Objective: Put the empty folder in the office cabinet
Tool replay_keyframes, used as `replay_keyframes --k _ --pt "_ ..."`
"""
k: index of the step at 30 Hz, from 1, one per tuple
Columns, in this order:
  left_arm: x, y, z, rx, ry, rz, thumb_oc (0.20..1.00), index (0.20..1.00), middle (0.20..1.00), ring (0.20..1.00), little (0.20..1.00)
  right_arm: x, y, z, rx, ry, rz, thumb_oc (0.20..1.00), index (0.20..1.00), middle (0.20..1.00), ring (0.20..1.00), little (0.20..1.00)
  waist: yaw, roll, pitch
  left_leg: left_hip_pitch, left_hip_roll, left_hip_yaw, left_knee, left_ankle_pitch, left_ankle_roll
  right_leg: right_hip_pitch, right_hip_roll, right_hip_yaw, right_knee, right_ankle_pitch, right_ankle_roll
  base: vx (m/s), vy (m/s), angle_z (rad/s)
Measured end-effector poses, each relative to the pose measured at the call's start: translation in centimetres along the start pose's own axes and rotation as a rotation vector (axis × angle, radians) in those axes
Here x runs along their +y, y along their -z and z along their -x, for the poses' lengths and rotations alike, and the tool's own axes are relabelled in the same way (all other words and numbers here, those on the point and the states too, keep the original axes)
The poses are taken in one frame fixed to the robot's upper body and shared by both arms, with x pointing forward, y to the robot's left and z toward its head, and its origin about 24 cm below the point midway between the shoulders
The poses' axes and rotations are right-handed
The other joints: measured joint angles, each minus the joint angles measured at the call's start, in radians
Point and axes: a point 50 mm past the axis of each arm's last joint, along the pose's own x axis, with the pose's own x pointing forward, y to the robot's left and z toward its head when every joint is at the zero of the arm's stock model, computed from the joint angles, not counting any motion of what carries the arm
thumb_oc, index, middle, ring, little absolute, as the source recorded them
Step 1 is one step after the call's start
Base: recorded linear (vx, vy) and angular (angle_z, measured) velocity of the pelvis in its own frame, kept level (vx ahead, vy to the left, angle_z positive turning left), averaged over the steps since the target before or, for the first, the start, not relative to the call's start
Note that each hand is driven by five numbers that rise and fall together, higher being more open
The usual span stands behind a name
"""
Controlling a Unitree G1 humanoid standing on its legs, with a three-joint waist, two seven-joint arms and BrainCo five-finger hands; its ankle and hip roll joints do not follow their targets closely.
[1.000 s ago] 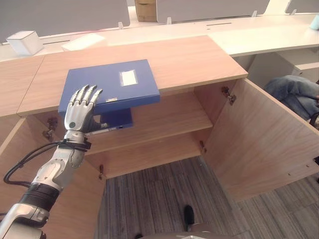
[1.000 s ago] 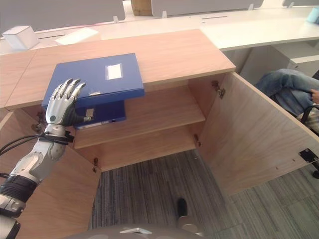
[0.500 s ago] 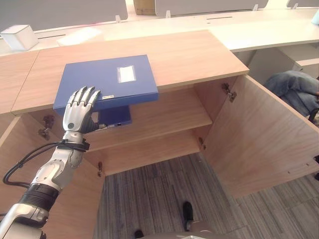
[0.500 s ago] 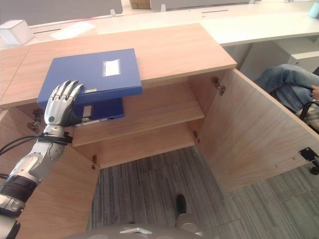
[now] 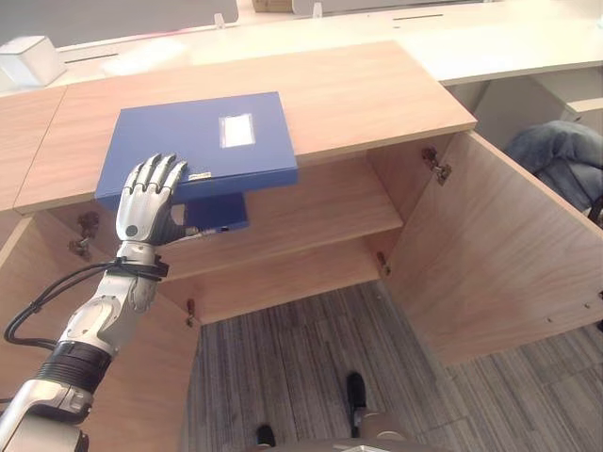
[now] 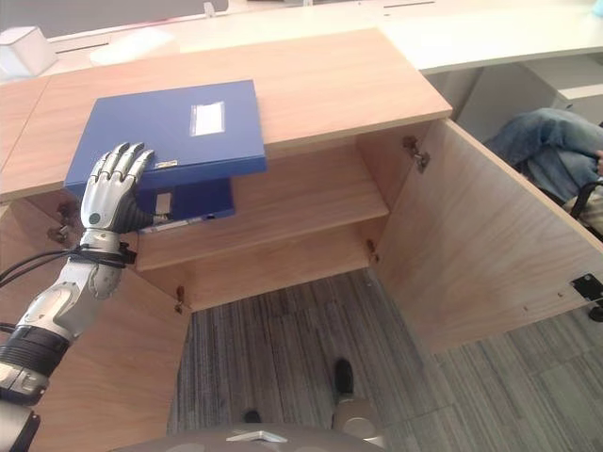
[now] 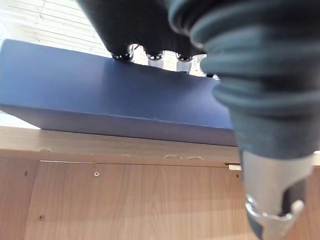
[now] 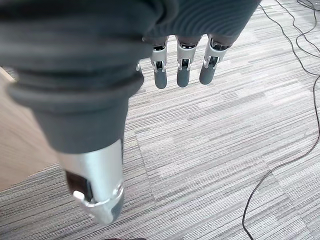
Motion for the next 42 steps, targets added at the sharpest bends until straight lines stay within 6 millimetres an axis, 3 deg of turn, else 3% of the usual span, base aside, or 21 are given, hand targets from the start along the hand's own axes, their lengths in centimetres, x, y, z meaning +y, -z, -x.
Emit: replay_keyframes --k 26,42 --pt "1.8 -0.7 -2.0 -0.032 -0.086 -0.022 1.0 1.0 1.0 1.0 1.0 0.2 -1.0 -0.1 -0.026 -0.002 -0.002 1.0 1.0 1.0 1.0 1.0 -0.006 -0.002 0.02 -0.022 0.0 0.007 0.006 0.0 0.0 -0.027 0.002 0.008 0.001 0.002 0.001 0.0 0.0 0.0" --pt "4.2 0.1 -4.5 -0.085 -0.111 -0.227 1.0 1.0 1.0 1.0 1.0 -0.1 -2.3 -0.1 -0.068 0.013 -0.019 1.0 1.0 1.0 1.0 1.0 -0.024 -0.007 0.024 -0.085 -0.001 0.014 0.009 0.015 -0.008 -0.095 0.011 0.014 0.006 0.023 -0.008 -0.02 0.002 -0.01"
